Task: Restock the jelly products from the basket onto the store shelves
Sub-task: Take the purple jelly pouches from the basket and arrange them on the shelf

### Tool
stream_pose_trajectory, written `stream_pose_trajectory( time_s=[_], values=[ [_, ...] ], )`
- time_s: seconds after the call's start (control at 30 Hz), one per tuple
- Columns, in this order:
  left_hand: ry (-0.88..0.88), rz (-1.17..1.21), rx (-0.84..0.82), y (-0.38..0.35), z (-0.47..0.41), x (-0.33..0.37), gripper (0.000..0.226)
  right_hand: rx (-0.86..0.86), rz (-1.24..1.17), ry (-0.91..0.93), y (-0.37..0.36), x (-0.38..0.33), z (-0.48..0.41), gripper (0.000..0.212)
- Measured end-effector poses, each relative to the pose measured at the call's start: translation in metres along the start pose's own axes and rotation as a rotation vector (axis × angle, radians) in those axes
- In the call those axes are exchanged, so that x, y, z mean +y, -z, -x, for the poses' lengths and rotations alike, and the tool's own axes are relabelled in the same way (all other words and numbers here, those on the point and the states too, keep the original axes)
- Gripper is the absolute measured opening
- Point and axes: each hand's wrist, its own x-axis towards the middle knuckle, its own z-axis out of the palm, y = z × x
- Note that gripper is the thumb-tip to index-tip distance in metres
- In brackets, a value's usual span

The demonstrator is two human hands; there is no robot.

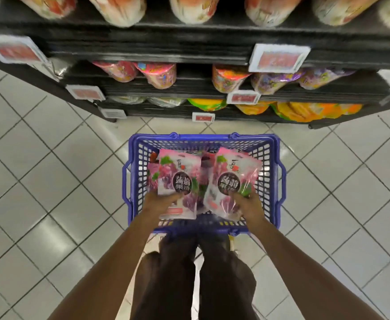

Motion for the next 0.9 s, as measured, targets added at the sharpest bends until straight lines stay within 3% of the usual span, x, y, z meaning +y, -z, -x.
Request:
stream_pose_trajectory(
  time_s=[0.13,0.2,0.33,0.43,0.47,0.53,0.63,0.73,0.8,0.9],
  values=[
    [-0.118,0.155,-0.123,0.042,0.094,0.049,0.023,-0.049,-0.419,0.037,0.022,-0.084,0.09,0.014],
    [-0.186,0.212,-0.209,0.066,0.147,0.073,0.031,-0.113,-0.579,0.093,0.035,-0.134,0.142,0.009],
    [-0.347,0.299,-0.313,0.106,0.25,0.12,0.054,-0.22,-0.661,0.191,0.069,-0.224,0.25,0.018],
    [-0.497,0.368,-0.374,0.132,0.327,0.161,0.084,-0.332,-0.704,0.37,0.094,-0.289,0.33,0.021],
    [-0.558,0.389,-0.388,0.14,0.353,0.174,0.085,-0.343,-0.694,0.446,0.102,-0.307,0.356,0.018],
    [-0.687,0.416,-0.402,0.155,0.404,0.201,0.076,-0.315,-0.645,0.618,0.118,-0.341,0.402,0.008],
    [-0.868,0.429,-0.42,0.177,0.473,0.231,0.076,-0.234,-0.546,0.818,0.136,-0.383,0.457,0.018],
    [-1.058,0.43,-0.444,0.201,0.542,0.257,0.054,-0.132,-0.541,1.014,0.153,-0.424,0.516,0.03],
    [-1.182,0.425,-0.431,0.217,0.584,0.27,0.039,-0.043,-0.537,1.142,0.166,-0.444,0.551,0.031],
    [-1.32,0.435,-0.441,0.237,0.635,0.281,0.034,0.079,-0.519,1.29,0.187,-0.465,0.597,0.026]
  ],
)
